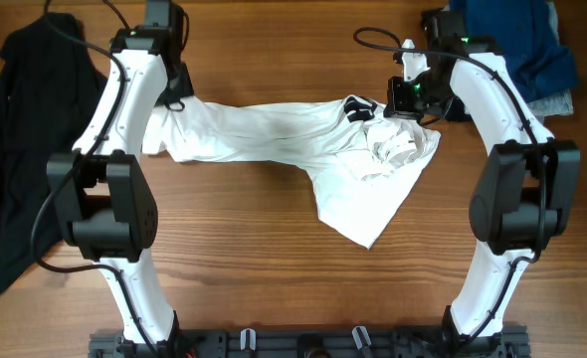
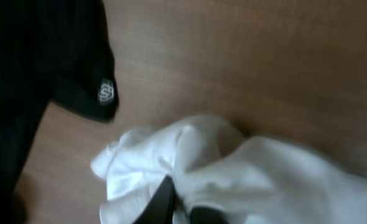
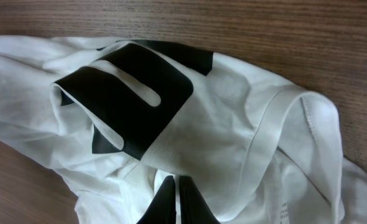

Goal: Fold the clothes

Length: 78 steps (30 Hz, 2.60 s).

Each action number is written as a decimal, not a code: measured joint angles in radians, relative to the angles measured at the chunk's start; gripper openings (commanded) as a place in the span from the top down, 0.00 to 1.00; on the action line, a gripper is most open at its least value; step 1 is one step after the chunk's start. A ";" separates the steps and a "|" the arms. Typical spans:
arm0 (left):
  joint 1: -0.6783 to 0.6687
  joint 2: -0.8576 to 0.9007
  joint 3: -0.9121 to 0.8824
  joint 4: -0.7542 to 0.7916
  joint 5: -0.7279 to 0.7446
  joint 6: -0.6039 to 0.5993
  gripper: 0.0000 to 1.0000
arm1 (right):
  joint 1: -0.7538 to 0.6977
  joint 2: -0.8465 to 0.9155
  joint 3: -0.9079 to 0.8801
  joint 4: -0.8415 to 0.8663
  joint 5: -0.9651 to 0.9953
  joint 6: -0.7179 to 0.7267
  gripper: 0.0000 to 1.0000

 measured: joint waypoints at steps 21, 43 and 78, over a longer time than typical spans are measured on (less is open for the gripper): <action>0.142 -0.002 -0.012 -0.153 0.296 -0.161 0.09 | 0.002 0.000 0.000 0.011 0.000 -0.018 0.94; 0.272 -0.014 -0.314 0.153 0.362 -0.374 0.45 | 0.002 0.000 0.000 0.025 0.000 -0.019 0.90; 0.227 -0.504 -0.352 0.234 0.470 -0.298 0.96 | 0.012 0.000 0.000 -0.037 -0.072 -0.013 0.87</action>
